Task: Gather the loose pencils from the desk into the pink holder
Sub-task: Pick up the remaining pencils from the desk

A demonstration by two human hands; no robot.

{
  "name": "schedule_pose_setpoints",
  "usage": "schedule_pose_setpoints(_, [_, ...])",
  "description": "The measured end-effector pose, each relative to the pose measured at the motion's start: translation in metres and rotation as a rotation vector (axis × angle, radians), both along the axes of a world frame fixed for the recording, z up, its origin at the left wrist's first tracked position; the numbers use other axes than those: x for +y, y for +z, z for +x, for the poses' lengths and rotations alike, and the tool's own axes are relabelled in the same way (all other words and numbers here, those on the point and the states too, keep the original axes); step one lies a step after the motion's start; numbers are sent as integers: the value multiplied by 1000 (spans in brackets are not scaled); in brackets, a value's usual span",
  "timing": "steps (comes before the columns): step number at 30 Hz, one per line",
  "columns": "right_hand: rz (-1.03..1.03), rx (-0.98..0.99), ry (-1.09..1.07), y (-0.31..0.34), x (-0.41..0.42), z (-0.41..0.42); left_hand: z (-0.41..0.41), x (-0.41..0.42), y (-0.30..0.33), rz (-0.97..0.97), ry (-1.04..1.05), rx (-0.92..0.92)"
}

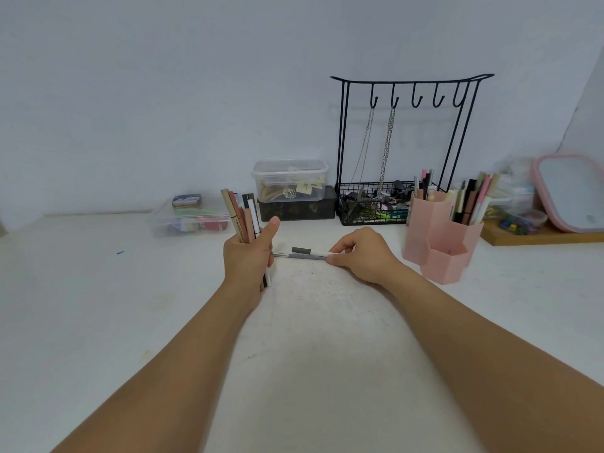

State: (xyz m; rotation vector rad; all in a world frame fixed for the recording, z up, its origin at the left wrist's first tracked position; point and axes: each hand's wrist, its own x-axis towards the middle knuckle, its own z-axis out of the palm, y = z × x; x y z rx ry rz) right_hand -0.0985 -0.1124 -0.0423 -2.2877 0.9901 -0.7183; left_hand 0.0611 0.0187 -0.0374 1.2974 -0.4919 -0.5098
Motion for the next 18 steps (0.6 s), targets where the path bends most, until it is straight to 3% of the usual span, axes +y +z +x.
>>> schedule_pose_setpoints(5, [58,-74,-14,-1,0,0,1,2,0,17,-28,-71])
schedule_pose_setpoints(11, [250,-579,56,7,15,10,-2,3,1,-4,-60,-112])
schedule_pose_setpoints(15, [243,-573,195,8,49,26,-2,3,-1,-32,-83,-125])
schedule_pose_setpoints(18, [126,-495,295,9,68,35,-4,4,-1,-71,-104,-153])
